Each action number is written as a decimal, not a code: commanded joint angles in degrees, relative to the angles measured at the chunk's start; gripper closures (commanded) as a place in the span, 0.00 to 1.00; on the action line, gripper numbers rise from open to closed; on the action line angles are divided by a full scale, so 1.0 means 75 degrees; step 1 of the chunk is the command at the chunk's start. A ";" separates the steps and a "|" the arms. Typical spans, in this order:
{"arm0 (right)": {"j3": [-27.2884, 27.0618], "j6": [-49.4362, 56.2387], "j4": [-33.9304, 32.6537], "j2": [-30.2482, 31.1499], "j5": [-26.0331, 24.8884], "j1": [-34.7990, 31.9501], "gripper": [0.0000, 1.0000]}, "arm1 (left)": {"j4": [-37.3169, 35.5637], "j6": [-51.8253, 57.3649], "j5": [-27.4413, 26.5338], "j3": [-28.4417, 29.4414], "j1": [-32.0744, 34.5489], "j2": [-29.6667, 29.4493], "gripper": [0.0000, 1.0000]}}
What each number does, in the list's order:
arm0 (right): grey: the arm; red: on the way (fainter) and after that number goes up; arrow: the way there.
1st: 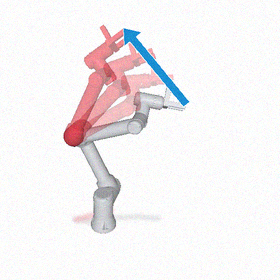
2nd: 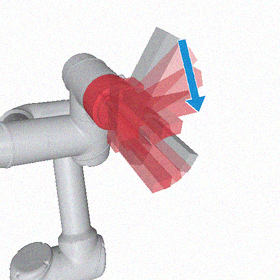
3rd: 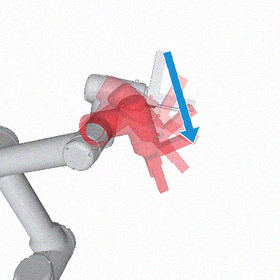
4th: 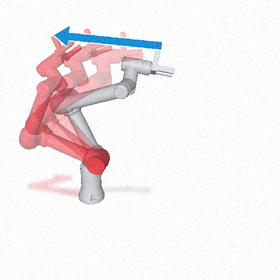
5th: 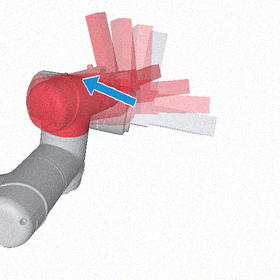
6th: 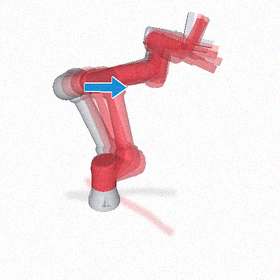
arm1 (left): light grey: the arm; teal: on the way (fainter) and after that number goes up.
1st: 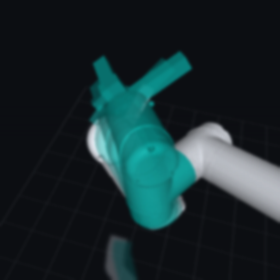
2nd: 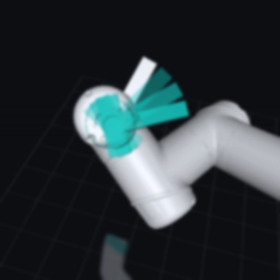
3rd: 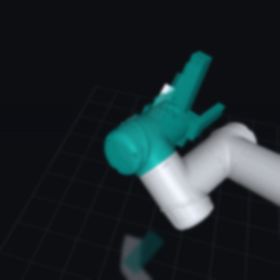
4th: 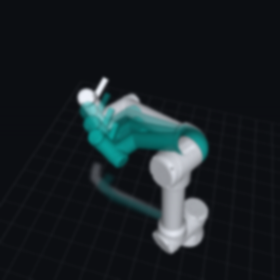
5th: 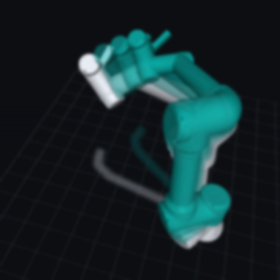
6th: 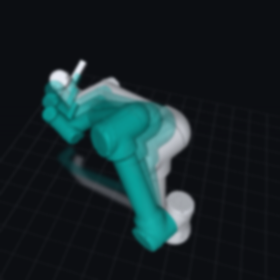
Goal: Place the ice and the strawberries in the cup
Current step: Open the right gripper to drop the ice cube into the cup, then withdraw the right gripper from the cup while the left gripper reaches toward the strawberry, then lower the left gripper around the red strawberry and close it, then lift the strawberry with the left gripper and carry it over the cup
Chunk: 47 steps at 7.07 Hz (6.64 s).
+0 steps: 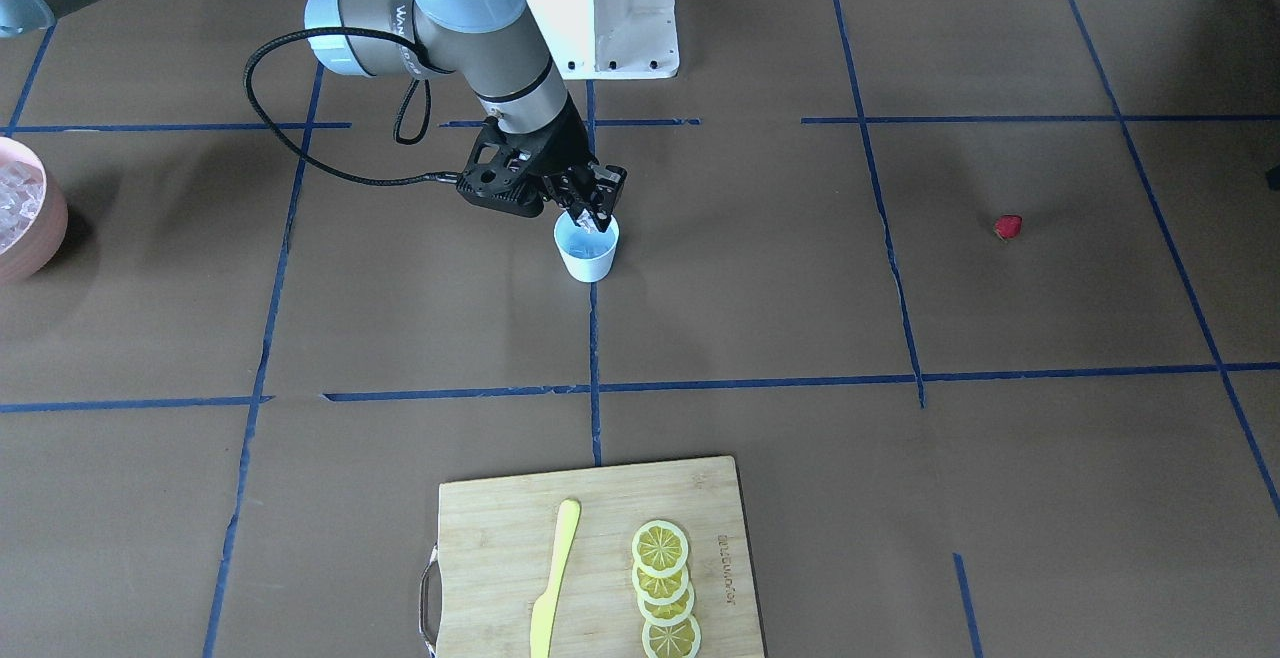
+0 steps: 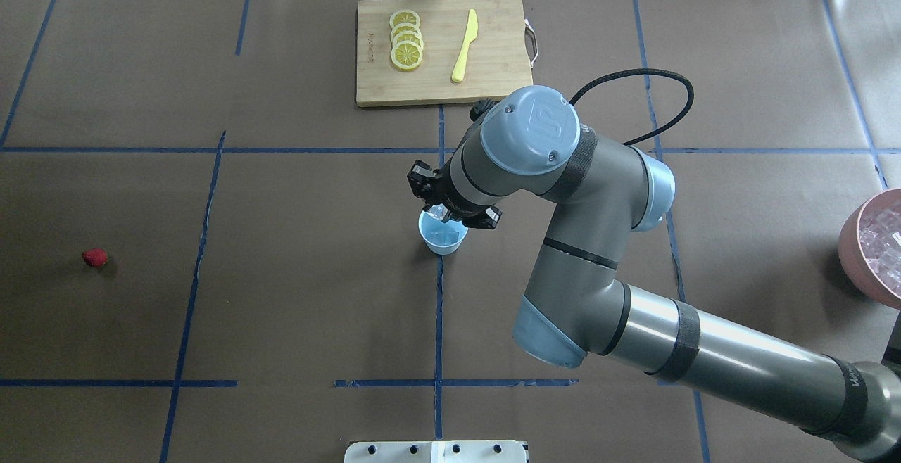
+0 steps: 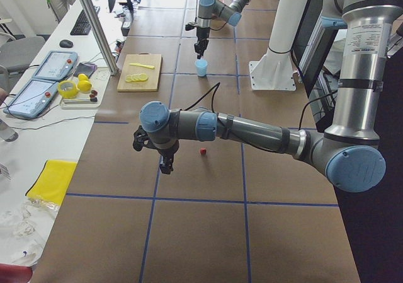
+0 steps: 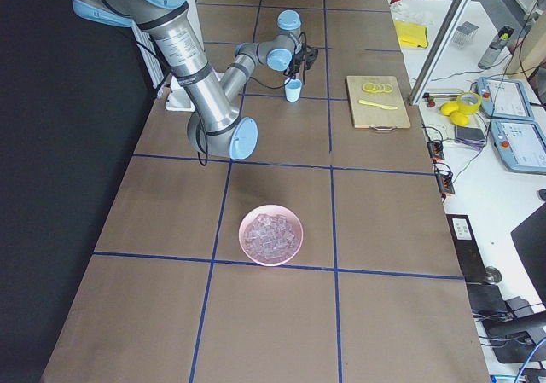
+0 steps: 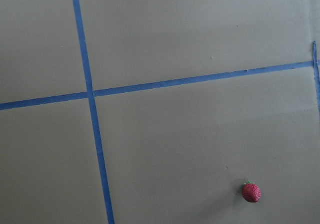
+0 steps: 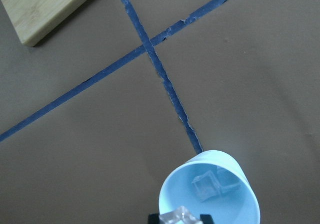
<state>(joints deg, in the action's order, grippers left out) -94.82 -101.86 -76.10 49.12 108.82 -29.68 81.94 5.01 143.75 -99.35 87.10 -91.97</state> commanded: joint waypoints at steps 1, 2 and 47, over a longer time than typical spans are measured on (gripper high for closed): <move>0.0045 -0.0001 -0.0002 -0.0022 -0.0013 0.0009 0.44 | 0.0184 -0.0046 0.0005 -0.0007 0.0000 0.0086 0.00; 0.0057 -0.0001 -0.0013 -0.0022 -0.0013 0.0009 0.39 | 0.0184 -0.0046 0.0005 -0.0007 0.0000 0.0086 0.00; -0.2755 0.5038 0.0010 0.5017 0.3081 -0.4468 0.01 | 0.5070 -1.2023 -0.3966 0.0671 -0.7265 -0.4599 1.00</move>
<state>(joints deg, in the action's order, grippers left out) -115.29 -64.04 -76.04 86.64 131.92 -63.18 119.88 -85.07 116.54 -97.33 34.02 -123.88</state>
